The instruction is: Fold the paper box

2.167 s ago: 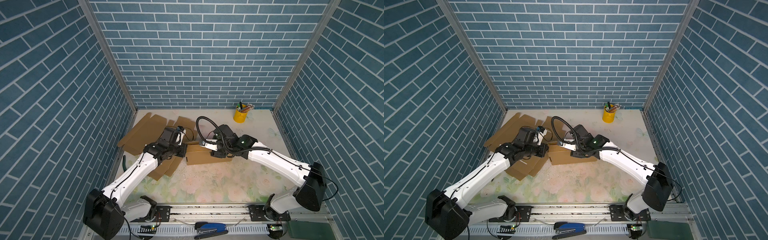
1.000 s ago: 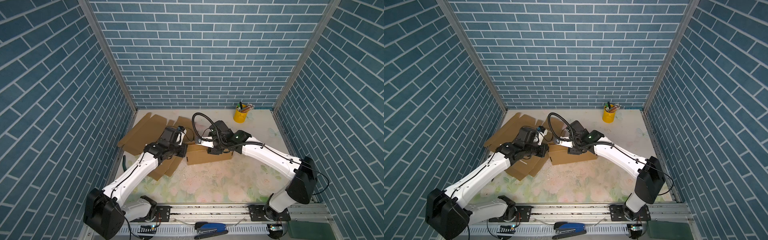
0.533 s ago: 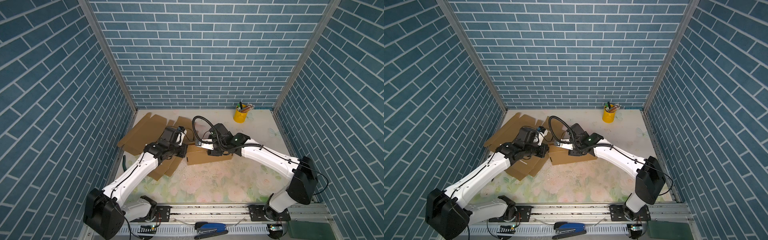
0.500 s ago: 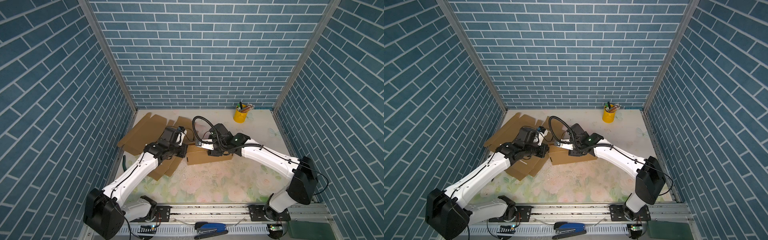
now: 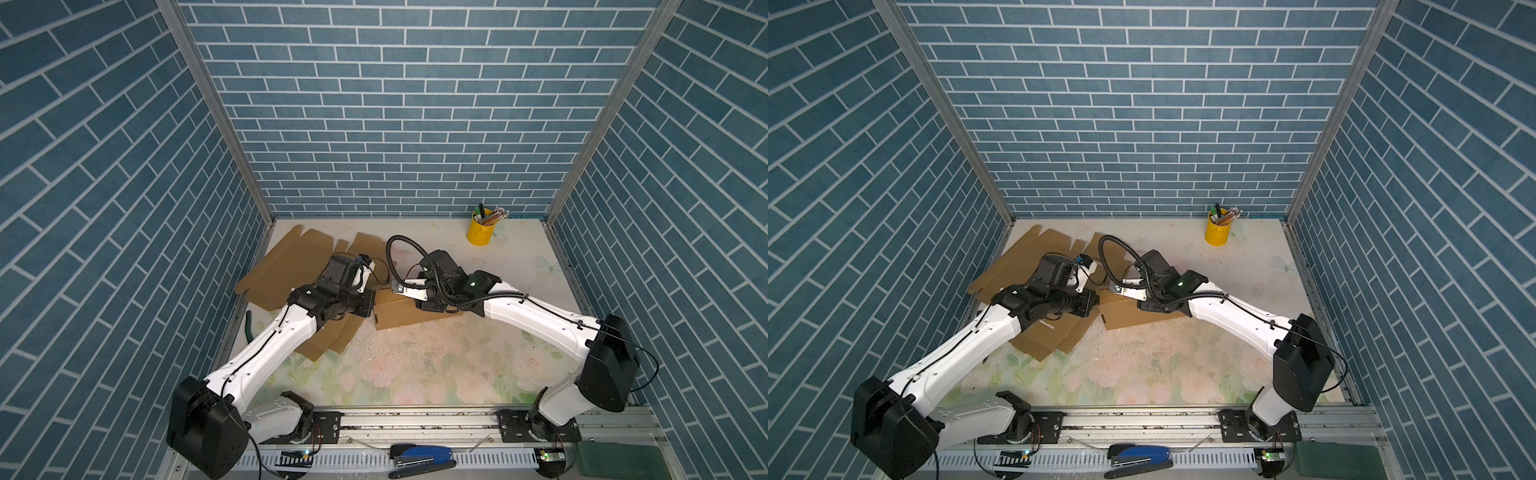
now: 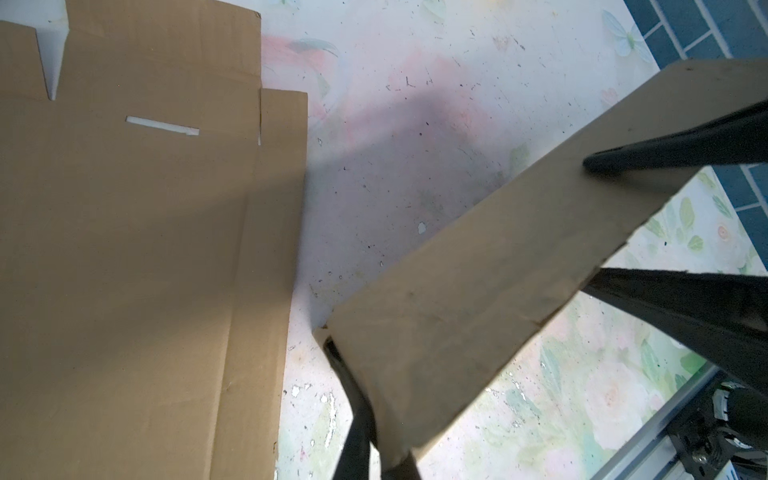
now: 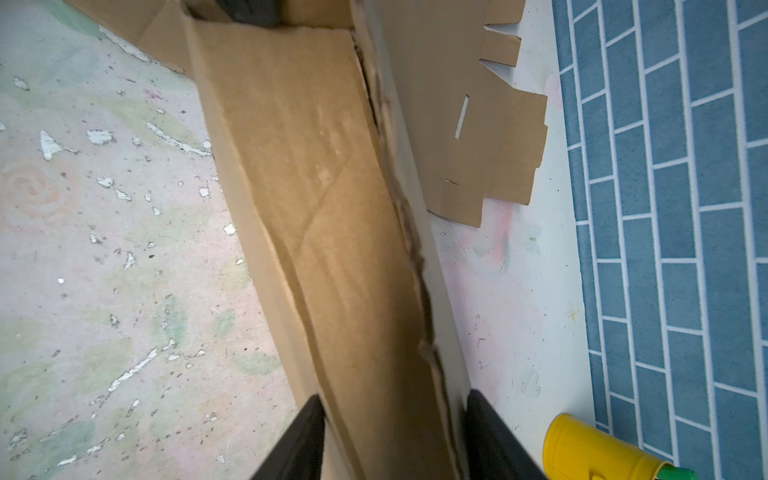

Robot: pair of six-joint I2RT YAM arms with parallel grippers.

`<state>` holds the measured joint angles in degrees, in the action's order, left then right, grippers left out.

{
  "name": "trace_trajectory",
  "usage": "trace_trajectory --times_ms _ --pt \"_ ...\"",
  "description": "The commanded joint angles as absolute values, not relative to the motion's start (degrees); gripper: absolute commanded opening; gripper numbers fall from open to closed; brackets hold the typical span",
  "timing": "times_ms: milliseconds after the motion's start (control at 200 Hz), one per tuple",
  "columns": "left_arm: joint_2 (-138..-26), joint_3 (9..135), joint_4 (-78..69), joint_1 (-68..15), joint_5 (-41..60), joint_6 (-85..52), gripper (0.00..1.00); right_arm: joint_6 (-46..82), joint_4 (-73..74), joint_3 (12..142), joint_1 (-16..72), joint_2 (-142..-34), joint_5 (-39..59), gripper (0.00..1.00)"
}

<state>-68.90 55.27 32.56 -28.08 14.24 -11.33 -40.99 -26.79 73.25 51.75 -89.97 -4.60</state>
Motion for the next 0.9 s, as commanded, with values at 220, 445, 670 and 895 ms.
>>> trace_trajectory --times_ms 220,445,670,895 --pt "-63.4 58.2 42.3 -26.4 21.8 -9.0 0.32 -40.5 -25.6 69.5 51.1 -90.0 -4.0 0.52" --pt "-62.0 60.1 37.0 -17.2 30.5 -15.5 0.41 -39.7 -25.0 68.7 51.1 -89.9 -4.2 0.52" --pt "-69.6 59.7 22.8 -15.7 32.9 -26.1 0.49 -38.7 -24.5 68.6 51.1 -89.8 -4.4 0.52" --pt "-73.5 58.3 23.5 -16.8 32.0 -23.3 0.51 -37.7 -24.0 68.1 51.1 -89.5 -4.0 0.53"
